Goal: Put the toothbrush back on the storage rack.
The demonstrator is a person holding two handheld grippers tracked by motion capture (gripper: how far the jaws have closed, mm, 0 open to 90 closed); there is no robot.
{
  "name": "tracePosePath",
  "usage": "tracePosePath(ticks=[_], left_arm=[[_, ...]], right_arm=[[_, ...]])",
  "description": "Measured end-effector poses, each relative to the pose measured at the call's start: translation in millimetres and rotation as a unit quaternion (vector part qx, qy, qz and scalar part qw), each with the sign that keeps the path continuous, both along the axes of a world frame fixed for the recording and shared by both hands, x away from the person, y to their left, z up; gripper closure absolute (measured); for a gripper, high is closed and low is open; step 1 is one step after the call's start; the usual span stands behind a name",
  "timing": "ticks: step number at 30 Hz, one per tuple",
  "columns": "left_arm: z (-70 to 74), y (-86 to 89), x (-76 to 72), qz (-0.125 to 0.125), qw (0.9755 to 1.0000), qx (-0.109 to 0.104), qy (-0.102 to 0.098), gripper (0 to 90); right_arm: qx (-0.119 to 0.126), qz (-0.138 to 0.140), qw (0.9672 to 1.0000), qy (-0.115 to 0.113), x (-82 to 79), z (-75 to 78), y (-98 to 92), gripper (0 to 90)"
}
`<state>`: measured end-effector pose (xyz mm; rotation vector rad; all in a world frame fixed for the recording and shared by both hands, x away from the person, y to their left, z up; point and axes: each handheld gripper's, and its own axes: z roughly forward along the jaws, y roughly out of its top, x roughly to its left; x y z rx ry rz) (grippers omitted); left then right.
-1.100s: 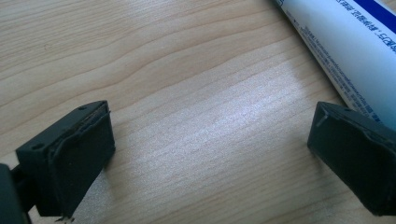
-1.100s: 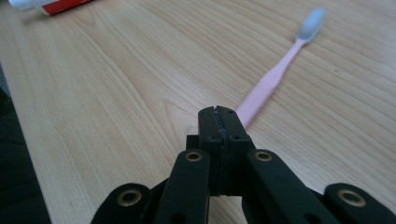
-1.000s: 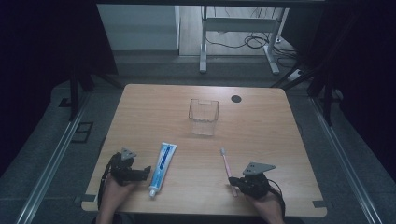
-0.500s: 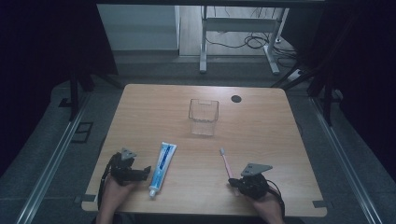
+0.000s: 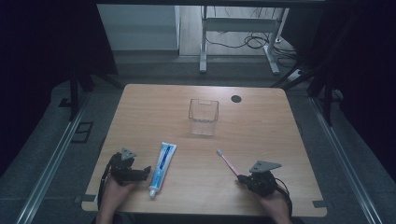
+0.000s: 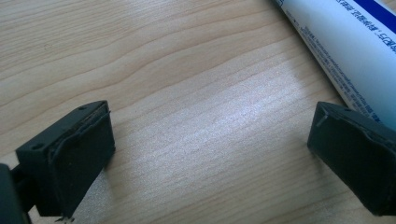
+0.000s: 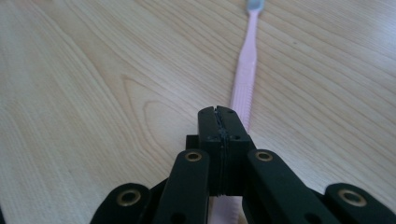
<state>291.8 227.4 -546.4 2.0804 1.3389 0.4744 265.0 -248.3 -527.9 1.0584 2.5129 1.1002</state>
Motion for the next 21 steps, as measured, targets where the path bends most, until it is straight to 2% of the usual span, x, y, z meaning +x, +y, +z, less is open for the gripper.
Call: tracePosePath(ticks=[15,21], left_arm=[[0.0,0.0,0.0,0.000,1.0000,0.000,0.000,0.6],[0.0,0.0,0.0,0.000,1.0000,0.000,0.000,0.7]], right_arm=[[-0.009,-0.035,0.9994,0.000,8.6,-2.4,-24.6,88.1],[-0.008,-0.036,0.9993,0.004,9.6,-3.2,-28.9,85.4]])
